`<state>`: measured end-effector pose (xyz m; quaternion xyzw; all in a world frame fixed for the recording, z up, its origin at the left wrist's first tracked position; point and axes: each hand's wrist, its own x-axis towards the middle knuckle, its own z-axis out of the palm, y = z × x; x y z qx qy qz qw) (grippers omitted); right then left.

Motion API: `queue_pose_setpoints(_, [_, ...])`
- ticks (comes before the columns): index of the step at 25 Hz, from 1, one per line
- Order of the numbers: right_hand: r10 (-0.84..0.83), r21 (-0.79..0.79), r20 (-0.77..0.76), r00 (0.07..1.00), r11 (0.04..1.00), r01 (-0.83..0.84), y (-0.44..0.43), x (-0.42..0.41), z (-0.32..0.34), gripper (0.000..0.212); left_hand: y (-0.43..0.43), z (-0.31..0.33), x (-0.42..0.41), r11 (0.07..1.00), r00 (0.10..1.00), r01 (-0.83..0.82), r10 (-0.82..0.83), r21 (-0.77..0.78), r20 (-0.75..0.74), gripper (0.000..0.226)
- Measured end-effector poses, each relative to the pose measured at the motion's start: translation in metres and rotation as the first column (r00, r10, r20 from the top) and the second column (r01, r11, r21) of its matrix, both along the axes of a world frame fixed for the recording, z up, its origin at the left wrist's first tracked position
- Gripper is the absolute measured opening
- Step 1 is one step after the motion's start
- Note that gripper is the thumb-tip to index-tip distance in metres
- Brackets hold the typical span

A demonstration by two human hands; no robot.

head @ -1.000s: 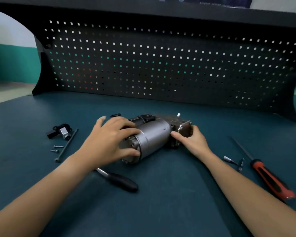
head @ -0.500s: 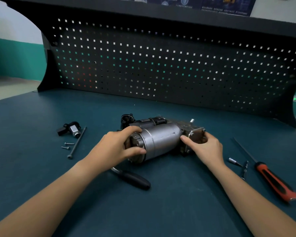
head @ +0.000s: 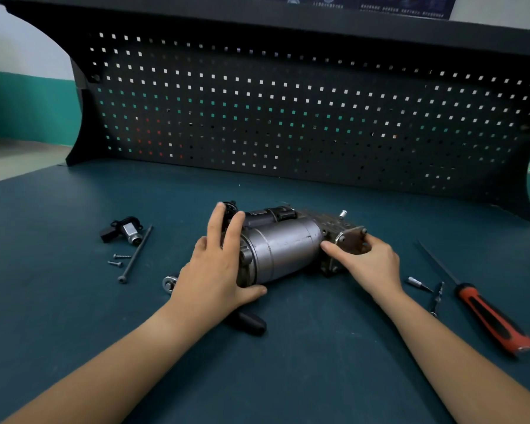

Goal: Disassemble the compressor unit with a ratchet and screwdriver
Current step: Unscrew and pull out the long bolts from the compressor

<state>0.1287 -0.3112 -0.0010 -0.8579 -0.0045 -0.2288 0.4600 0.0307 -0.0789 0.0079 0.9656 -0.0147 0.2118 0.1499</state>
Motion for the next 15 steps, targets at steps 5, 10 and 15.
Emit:
queue_pose_setpoints(5, [-0.002,0.0,-0.005,1.0,1.0,0.002,0.0,-0.004,-0.001,0.034,0.009,-0.003,0.007,0.984,0.992,0.104,-0.112,-0.144,-0.049,0.114])
queue_pose_setpoints(10, [-0.019,0.007,-0.012,1.0,1.0,0.019,0.001,-0.004,0.001,0.039,0.013,0.004,0.013,0.996,0.997,0.056,-0.059,0.063,0.05,0.1])
queue_pose_setpoints(15, [-0.03,-0.022,-0.006,1.0,0.999,0.03,-0.001,-0.006,0.016,0.034,0.011,0.009,0.018,0.99,0.975,0.131,-0.137,0.045,0.174,0.095])
